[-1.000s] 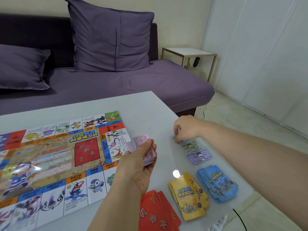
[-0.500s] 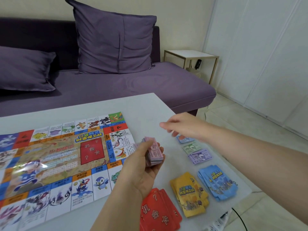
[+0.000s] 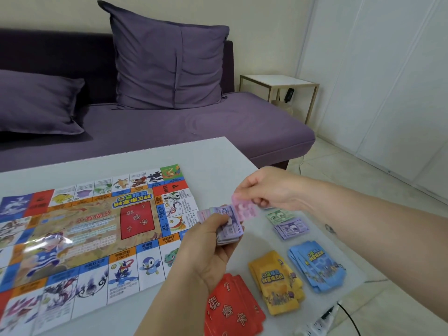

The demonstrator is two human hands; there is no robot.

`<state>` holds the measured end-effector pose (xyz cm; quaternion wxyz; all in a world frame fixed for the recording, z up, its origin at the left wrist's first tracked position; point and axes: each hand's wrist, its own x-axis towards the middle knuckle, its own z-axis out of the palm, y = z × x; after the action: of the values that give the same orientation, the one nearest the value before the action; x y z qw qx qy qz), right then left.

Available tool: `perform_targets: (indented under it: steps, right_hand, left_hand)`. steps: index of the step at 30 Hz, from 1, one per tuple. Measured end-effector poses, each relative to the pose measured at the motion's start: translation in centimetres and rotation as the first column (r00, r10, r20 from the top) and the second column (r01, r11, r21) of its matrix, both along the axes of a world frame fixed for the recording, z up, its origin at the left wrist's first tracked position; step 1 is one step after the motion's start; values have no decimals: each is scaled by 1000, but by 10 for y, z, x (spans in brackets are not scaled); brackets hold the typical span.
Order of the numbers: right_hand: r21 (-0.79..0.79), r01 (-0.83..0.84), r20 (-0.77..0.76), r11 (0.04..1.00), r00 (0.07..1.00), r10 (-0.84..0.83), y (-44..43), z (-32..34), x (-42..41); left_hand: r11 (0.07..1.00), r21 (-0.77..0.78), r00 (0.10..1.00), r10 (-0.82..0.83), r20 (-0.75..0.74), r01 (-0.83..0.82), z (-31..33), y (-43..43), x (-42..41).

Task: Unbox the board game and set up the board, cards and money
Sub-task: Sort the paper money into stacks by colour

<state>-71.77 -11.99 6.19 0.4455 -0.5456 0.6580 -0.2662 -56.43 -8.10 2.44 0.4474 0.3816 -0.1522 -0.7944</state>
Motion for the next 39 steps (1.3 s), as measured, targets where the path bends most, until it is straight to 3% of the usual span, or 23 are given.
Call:
perform_targets:
  steps: [3, 5, 14, 19, 22, 24, 27, 28, 30, 34, 39]
  right_hand:
    - [-89, 289, 125, 953, 953, -277, -18, -1, -25]
    - [-133, 405, 120, 905, 913, -391, -29, -7, -39]
    - [-299, 340, -426, 891, 788, -444, -55, -62, -54]
    - [-325, 291, -529, 900, 733, -428, -52, -67, -57]
    - [-426, 302, -450, 853, 747, -490, -44, -54, -54]
    - [-439, 305, -305, 845, 834, -460, -31, -36, -41]
    - [-118, 161, -51, 980, 985, -168, 8, -8, -13]
    - [-41, 66, -49, 997, 996, -68, 20, -4, -6]
    - [-33, -13, -86, 999, 996, 11, 37, -3, -1]
    - [-92, 92, -43, 991, 994, -96, 54, -8, -4]
    - [-130, 434, 221, 891, 889, -401, 76, -18, -29]
  left_hand:
    - [1000, -24, 1000, 9, -10, -9, -4, -4, 1]
    - [1000, -26, 1000, 15, -2, -15, -6, -5, 1]
    - [999, 15, 998, 46, -35, -45, -11, -12, -2]
    - [1000, 15, 1000, 23, -13, -23, -13, -12, -4]
    - [1000, 5, 1000, 14, 17, -14, -14, -11, -4]
    - [1000, -15, 998, 1, 57, 0, -15, -9, -3]
    - [997, -62, 994, -46, 103, 53, -13, -2, -4]
    - [993, -84, 991, -73, 112, 82, -11, 1, -5]
    - [985, -105, 985, -126, 116, 139, -7, 8, -8]
    - [987, -51, 987, -147, 71, 151, -2, 19, -6]
    - [973, -150, 971, -146, 192, 176, -5, 28, 0]
